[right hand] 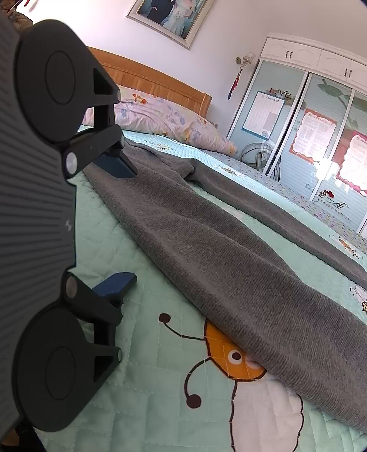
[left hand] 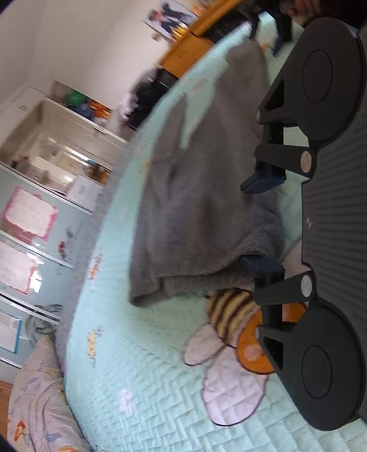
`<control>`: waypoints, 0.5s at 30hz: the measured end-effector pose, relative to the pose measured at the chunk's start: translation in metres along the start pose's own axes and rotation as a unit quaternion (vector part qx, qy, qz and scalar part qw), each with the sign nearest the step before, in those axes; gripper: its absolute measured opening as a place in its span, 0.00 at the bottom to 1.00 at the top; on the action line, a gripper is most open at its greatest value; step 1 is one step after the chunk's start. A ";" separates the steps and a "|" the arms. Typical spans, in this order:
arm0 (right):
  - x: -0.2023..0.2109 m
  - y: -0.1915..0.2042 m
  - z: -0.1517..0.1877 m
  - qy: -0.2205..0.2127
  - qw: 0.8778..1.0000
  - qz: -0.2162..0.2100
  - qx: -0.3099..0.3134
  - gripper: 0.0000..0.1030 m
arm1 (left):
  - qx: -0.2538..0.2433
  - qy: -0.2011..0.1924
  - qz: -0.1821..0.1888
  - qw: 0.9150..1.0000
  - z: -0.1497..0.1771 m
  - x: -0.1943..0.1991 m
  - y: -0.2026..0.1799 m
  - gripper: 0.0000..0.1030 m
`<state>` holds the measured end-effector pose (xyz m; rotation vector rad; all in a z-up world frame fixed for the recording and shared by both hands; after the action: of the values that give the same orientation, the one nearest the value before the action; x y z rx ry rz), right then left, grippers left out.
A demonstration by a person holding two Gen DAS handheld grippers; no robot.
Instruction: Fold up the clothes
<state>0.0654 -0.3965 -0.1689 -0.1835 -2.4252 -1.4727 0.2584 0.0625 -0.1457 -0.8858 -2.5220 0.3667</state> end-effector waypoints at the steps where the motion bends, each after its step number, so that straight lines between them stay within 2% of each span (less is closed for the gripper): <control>1: 0.000 0.001 0.000 -0.001 1.000 0.000 0.001 0.74 | -0.008 0.009 -0.007 1.000 0.003 -0.002 0.000 0.48; 3: -0.001 0.002 0.001 -0.002 1.000 0.000 0.004 0.75 | 0.011 -0.006 -0.004 1.000 -0.010 0.007 -0.003 0.45; 4: 0.000 0.002 0.001 -0.002 1.000 -0.001 0.004 0.75 | 0.022 -0.015 -0.002 1.000 -0.017 0.012 -0.004 0.34; 7: 0.001 0.001 0.000 -0.001 1.000 -0.003 -0.001 0.75 | 0.052 -0.040 0.004 0.998 -0.038 0.028 -0.009 0.14; 8: 0.001 0.001 0.000 -0.001 1.000 -0.004 -0.005 0.75 | 0.062 -0.048 0.006 0.997 -0.045 0.033 -0.010 0.12; 9: 0.002 0.000 -0.001 -0.001 1.000 -0.005 -0.007 0.75 | 0.073 -0.056 0.008 0.996 -0.052 0.038 -0.012 0.04; 14: 0.002 -0.001 -0.002 -0.002 1.000 -0.009 -0.013 0.75 | 0.123 -0.097 0.017 0.987 -0.087 0.065 -0.018 0.05; 15: 0.003 -0.001 -0.002 -0.002 1.000 -0.010 -0.014 0.75 | 0.133 -0.105 0.019 0.985 -0.094 0.070 -0.019 0.02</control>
<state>0.0630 -0.3988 -0.1682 -0.1686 -2.4183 -1.5158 0.2452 0.1023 -0.0342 -0.8269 -2.5639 0.8287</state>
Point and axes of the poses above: each gripper's, at about its wrist camera, not at the fingertips, and x roughly against the way its jaws point, y to its left, z to its underside, the point moved 9 cm from there along -x, roughly the way its jaws point, and after that the axes turned 15 degrees about -y, right-handed, at the moved point
